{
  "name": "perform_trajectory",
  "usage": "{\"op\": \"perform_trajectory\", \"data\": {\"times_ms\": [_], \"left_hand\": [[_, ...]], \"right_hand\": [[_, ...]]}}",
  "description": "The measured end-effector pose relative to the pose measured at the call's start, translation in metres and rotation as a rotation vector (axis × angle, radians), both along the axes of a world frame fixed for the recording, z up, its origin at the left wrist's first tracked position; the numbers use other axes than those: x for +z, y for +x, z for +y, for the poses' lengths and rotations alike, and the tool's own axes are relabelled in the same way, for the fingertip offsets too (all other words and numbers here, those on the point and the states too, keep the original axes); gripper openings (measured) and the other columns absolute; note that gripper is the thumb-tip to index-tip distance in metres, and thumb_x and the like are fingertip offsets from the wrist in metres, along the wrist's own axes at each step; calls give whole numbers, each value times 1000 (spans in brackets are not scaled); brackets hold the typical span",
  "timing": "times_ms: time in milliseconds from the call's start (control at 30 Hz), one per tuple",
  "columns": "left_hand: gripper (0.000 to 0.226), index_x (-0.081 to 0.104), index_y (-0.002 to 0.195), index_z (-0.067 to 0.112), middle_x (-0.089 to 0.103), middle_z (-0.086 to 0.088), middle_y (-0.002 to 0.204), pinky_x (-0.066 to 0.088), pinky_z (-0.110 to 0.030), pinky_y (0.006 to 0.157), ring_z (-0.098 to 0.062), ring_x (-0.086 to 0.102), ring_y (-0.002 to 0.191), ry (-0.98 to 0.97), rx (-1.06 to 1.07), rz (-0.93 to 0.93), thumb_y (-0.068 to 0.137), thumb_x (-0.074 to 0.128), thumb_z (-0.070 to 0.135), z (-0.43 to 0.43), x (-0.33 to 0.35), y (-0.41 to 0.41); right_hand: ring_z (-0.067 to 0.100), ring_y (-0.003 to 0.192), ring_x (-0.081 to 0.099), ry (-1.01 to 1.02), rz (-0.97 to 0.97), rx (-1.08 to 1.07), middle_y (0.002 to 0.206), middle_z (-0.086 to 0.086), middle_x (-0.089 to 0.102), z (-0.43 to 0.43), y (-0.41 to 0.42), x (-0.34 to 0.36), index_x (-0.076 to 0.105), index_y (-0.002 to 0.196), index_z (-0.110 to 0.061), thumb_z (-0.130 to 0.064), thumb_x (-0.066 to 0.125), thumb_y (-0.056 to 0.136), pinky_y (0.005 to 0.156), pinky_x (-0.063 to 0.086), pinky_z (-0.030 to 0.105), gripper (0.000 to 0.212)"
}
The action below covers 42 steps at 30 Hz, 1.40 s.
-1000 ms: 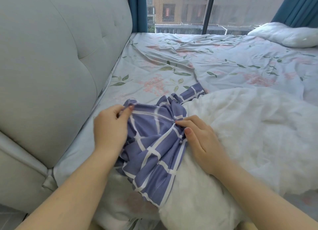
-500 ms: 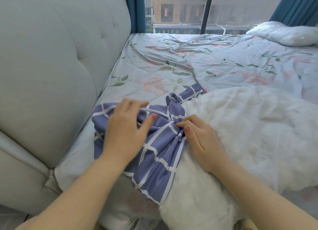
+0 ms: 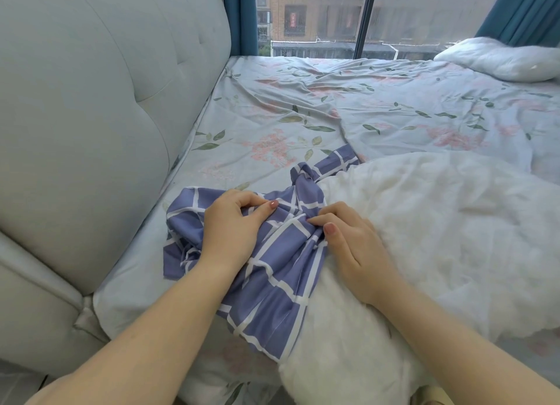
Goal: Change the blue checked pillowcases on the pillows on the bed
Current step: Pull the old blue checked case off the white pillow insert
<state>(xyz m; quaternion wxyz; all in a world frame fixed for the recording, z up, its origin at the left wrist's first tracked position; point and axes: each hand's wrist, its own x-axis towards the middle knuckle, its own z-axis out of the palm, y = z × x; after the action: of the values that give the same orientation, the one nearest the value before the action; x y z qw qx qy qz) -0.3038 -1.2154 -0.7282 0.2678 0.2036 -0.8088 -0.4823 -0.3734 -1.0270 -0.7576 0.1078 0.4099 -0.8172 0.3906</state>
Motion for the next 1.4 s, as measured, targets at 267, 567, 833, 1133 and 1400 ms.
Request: {"op": "perform_trajectory", "data": {"times_ms": [267,567,833,1133,1400], "left_hand": [[21,70,71,15,68,0,71,51,-36,77,-14,57,68,263,225,42,87,74,27,-31,16,8],[23,70,110,20,53,4,109,38,-24,93,-23,54,105,-399,223,160,92,67,33,-25,18,16],[60,70,112,32,60,11,112,40,-30,96,-16,48,114,-358,-117,-130,76,51,76,14,-7,-3],[11,71,73,31,63,5,84,48,-40,84,-21,60,93,-218,-59,-83,83,77,31,8,-4,-8],[13,71,75,25,67,0,85,44,-30,78,-15,60,84,-148,31,-51,87,72,27,-9,4,-3]], "right_hand": [[13,97,55,-12,-21,-9,103,-8,54,2,1,1,67,106,-17,-40,19,101,88,42,43,54],[14,95,53,-9,-11,-12,100,-7,53,1,1,-1,66,101,-17,-49,13,102,87,42,42,62],[12,96,52,32,10,-7,102,-9,54,1,0,0,68,107,-19,-51,12,102,86,38,37,65],[13,102,52,63,10,-4,107,-10,55,0,3,2,68,108,-22,-45,16,101,87,35,36,57],[11,102,52,51,-16,-4,106,-10,55,2,1,2,68,106,-20,-41,18,101,91,38,38,55]]}}
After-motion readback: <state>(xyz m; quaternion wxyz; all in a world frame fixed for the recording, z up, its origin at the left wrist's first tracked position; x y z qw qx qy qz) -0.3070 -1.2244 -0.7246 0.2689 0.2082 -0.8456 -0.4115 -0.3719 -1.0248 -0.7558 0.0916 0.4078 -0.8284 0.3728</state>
